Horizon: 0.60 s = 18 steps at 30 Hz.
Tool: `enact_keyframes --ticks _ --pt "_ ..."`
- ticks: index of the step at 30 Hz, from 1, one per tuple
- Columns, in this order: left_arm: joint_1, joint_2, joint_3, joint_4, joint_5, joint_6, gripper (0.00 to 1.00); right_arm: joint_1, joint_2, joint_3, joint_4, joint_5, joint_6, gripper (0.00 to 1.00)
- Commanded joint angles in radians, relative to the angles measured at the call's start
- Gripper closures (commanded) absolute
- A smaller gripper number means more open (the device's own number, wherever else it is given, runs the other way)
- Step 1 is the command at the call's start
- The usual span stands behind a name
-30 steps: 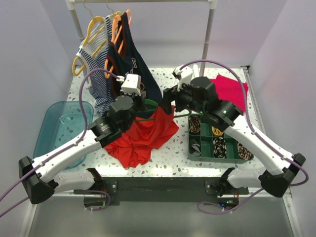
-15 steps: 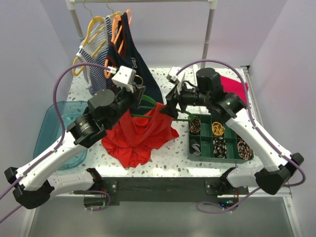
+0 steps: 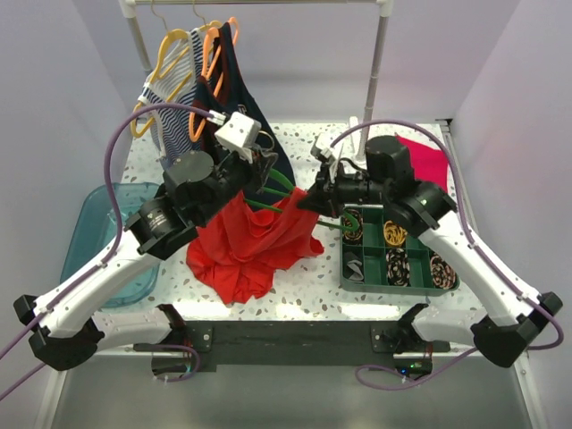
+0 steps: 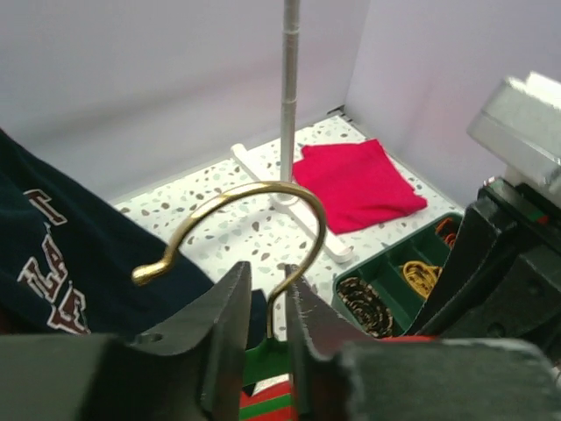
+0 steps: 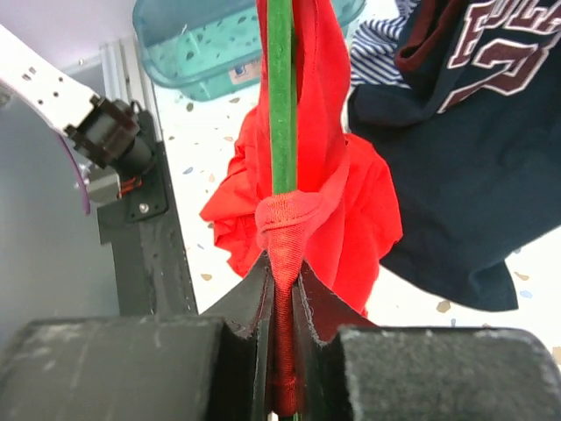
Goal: Place the tank top on the hanger
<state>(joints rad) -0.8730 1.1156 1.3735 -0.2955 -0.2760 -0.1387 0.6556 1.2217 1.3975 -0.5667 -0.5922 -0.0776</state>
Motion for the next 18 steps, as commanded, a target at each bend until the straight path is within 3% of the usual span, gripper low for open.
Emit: enact_keyframes --ticks 1,2,5,9,18 --pt "0.000 0.013 0.091 0.088 0.050 0.001 0.58 -0.007 -0.117 -0.061 0.085 0.063 0.071 1.00" --pt "0.002 0.015 0.093 0.096 0.055 -0.001 0.42 -0.007 -0.132 -0.071 0.085 0.072 0.070 1.00" --pt "0.002 0.010 0.091 0.117 0.063 -0.004 0.23 -0.007 -0.194 -0.112 0.077 0.129 0.125 1.00" --pt "0.002 -0.010 0.096 0.159 0.092 -0.006 0.05 -0.008 -0.251 -0.129 0.036 0.212 0.147 1.00" --pt "0.000 -0.108 0.124 0.245 0.144 -0.022 0.00 -0.008 -0.237 0.027 -0.100 0.414 0.217 1.00"
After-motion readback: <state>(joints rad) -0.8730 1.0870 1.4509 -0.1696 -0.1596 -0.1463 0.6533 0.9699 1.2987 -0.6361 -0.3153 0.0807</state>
